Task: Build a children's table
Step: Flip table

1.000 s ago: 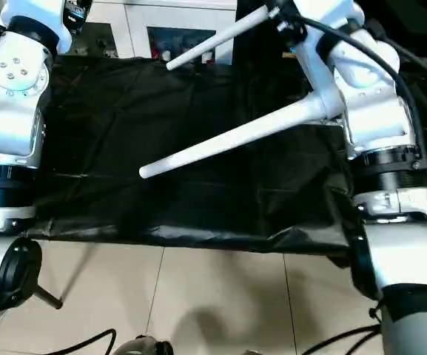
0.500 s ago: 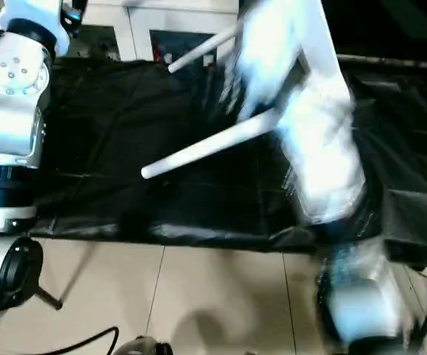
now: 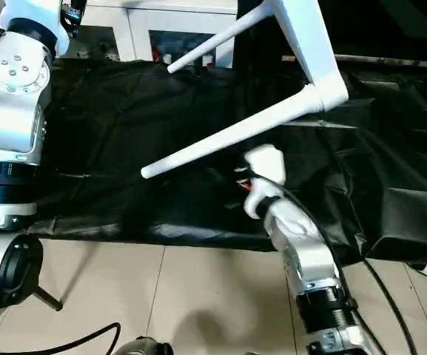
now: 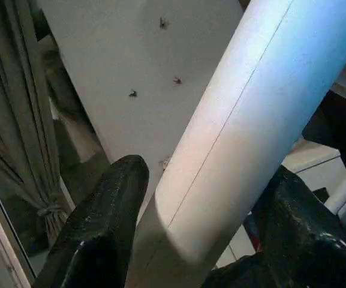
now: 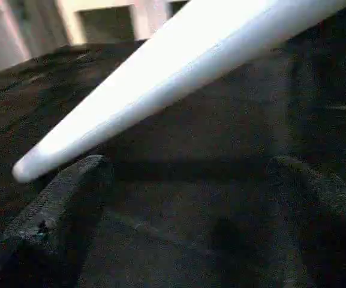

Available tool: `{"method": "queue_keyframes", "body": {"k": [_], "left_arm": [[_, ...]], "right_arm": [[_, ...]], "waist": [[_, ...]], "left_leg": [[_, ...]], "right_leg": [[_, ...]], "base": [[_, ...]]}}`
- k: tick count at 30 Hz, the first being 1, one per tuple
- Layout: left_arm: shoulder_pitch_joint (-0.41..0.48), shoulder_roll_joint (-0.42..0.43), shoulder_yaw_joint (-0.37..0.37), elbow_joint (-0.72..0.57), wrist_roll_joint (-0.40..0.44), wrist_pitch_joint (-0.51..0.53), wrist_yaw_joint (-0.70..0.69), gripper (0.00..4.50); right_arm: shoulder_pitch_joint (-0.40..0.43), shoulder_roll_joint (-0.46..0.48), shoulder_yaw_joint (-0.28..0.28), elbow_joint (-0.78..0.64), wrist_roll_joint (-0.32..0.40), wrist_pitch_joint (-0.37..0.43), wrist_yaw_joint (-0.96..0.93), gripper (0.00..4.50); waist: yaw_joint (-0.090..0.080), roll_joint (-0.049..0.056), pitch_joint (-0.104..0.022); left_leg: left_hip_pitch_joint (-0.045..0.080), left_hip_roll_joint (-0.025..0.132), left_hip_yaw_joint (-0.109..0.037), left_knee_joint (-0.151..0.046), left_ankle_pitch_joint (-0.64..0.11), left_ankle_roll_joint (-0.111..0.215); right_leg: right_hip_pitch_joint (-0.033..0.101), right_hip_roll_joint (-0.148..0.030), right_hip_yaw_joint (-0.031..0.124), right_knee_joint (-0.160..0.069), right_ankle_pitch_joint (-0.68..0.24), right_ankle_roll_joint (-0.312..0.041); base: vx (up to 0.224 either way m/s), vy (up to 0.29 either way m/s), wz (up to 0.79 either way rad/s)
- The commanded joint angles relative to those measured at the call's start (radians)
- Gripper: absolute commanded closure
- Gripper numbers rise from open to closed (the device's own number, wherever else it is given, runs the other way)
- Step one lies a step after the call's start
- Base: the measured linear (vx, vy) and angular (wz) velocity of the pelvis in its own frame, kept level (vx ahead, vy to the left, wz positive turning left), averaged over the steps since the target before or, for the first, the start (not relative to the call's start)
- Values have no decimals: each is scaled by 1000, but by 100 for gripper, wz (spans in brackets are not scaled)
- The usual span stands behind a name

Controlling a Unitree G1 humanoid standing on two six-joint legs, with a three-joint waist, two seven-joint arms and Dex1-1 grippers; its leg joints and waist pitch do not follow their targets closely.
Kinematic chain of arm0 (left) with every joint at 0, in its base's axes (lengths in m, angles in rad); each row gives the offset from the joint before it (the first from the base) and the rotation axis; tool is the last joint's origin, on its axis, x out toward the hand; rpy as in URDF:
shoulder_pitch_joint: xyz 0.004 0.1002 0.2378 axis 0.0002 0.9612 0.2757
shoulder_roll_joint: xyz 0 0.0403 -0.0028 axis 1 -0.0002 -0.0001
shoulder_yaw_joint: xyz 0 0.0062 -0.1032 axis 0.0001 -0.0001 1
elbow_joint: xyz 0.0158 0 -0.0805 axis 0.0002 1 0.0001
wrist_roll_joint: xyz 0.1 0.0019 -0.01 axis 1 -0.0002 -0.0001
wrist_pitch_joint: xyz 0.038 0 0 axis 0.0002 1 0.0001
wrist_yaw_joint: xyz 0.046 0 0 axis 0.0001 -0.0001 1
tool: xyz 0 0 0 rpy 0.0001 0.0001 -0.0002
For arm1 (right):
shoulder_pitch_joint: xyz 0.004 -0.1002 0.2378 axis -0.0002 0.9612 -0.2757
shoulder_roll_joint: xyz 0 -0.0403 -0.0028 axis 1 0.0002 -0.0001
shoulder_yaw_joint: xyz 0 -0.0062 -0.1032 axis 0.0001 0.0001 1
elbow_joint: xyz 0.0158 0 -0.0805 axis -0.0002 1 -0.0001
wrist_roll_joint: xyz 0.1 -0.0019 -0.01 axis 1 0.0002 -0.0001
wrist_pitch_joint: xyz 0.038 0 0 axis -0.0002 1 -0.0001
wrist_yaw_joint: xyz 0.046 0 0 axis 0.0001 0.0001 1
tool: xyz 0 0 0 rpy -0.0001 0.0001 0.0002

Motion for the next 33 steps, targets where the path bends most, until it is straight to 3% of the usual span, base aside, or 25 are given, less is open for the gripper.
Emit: {"method": "queue_keyframes", "body": {"k": [1,2,3,5,6,7,9,14,16,17,21,25,26,29,33], "left_arm": [[16,-32,31,51,-58,51,24,192],[16,-31,31,55,-60,49,23,192],[16,-31,31,56,-60,48,23,192],[18,-31,31,62,-61,45,24,192],[19,-30,32,62,-62,46,24,192],[22,-30,32,62,-62,48,24,192],[24,-30,31,60,-62,51,23,192],[28,-28,32,55,-63,51,23,200],[31,-27,33,54,-65,52,23,203],[32,-26,33,52,-66,54,23,206],[37,-25,36,45,-68,62,23,209],[39,-23,36,41,-69,65,21,210],[40,-22,36,37,-69,67,18,210],[39,-16,36,38,-71,67,11,210],[43,-17,30,25,-69,76,6,213]], "right_arm": [[-42,15,-56,43,42,36,-70,0],[-83,35,-106,85,84,49,-107,0],[-88,37,-113,90,90,50,-112,0],[-161,70,-184,140,187,18,-78,0],[-170,75,-193,142,199,8,-65,0],[-193,88,-216,147,230,-22,-25,0],[-226,90,-246,187,239,-47,-20,0],[-289,74,-272,275,219,-95,-31,0],[-319,71,-282,299,231,-112,7,0],[-318,74,-282,293,239,-105,27,0],[-288,69,-233,273,216,-106,120,0],[-313,69,-240,306,214,-122,122,0],[-342,67,-250,348,204,-144,107,28],[-431,62,-287,458,208,-190,117,41],[-517,44,-309,585,207,-217,121,81]], "waist": [[-9,-12,-72],[-7,-20,-72],[-7,-15,-72],[-5,-19,-75],[-5,-19,-75],[-3,-18,-78],[-2,-20,-78],[-2,-21,-79],[0,-26,-79],[2,-23,-79],[2,-24,-80],[2,-22,-80],[1,-19,-80],[0,-15,-79],[1,-15,-81]], "left_leg": [[47,111,-75,-97,-317,-69],[44,111,-73,-97,-304,-67],[47,111,-73,-95,-305,-66],[46,111,-71,-93,-288,-57],[46,111,-71,-93,-288,-57],[39,112,-70,-93,-251,-41],[39,115,-68,-93,-204,-25],[40,110,-60,-86,-165,2],[43,111,-58,-86,-171,4],[42,112,-59,-86,-167,11],[43,115,-60,-89,-147,21],[42,115,-60,-89,-162,12],[42,114,-60,-89,-168,9],[43,113,-61,-89,-198,-14],[46,114,-58,-89,-176,-8]], "right_leg": [[14,-89,59,-91,-226,-192],[18,-88,56,-94,-222,-189],[15,-94,59,-93,-227,-196],[18,-95,58,-91,-217,-198],[18,-95,58,-91,-217,-198],[24,-96,57,-86,-166,-202],[24,-90,54,-79,-109,-208],[24,-91,51,-76,-89,-242],[24,-90,52,-79,-106,-236],[25,-91,52,-77,-102,-234],[26,-88,49,-73,-63,-236],[26,-92,50,-76,-79,-245],[26,-92,51,-76,-85,-246],[24,-93,50,-79,-116,-254],[24,-88,48,-73,-67,-265]], "base": [[0,0,0],[0,0,0],[0,0,0],[0,0,0],[0,0,0],[0,0,0],[0,0,0],[0,0,0],[0,0,0],[0,0,0],[0,0,0],[0,0,0],[0,0,0],[0,0,0],[0,0,0]]}}
